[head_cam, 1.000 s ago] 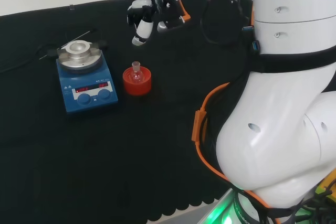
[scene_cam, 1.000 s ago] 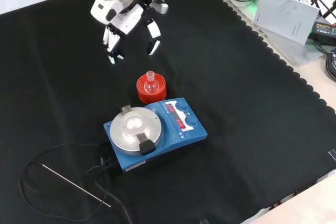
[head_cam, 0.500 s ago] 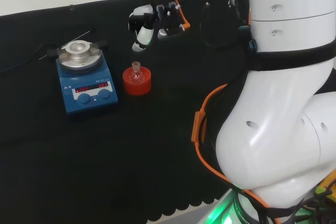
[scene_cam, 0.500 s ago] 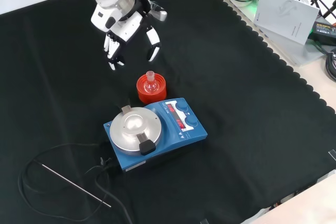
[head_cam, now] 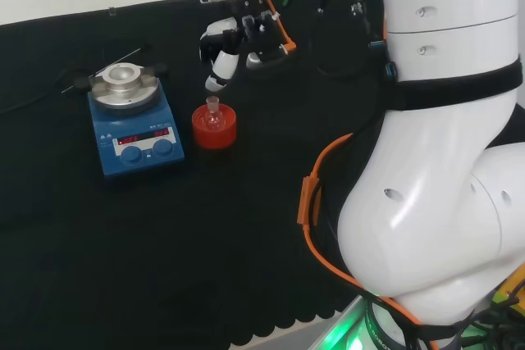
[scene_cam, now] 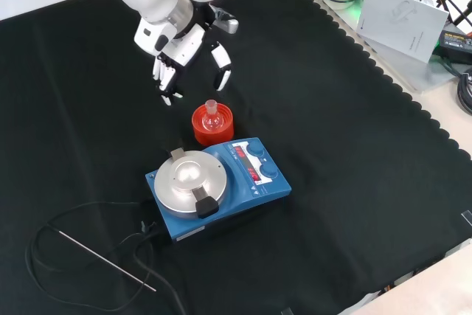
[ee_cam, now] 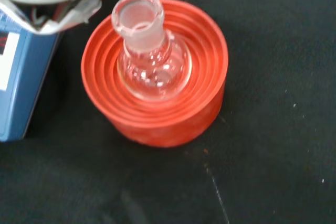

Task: Pick up the round-bottom flask.

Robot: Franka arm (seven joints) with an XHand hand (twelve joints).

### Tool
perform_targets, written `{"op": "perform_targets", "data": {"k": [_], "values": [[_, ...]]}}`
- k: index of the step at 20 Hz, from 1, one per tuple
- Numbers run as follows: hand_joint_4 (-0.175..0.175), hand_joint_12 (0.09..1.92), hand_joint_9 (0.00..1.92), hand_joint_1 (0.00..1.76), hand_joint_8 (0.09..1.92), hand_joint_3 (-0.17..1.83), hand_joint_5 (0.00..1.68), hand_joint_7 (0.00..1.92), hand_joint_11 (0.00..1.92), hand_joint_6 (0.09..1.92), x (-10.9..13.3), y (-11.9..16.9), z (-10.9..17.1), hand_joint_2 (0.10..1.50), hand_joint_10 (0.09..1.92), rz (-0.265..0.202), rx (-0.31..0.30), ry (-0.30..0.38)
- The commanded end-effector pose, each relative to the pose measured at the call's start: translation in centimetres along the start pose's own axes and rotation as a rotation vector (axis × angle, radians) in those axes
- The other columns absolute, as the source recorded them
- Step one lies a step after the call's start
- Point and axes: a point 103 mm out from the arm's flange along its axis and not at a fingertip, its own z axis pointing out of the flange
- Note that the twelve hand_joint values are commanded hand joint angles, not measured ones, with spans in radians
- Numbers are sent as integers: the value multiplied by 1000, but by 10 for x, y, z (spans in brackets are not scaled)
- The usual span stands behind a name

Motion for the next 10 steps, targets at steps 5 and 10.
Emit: {"op": "perform_targets", "data": {"k": [5, 10], "values": [[-155, 1445, 596, 839, 1001, 904, 227, 494, 447, 889, 8, -20, 10, 381, 978, -22, 14, 7], [-155, 1446, 594, 831, 1001, 900, 227, 493, 444, 888, 13, -26, 12, 382, 978, -27, 8, 15]]}}
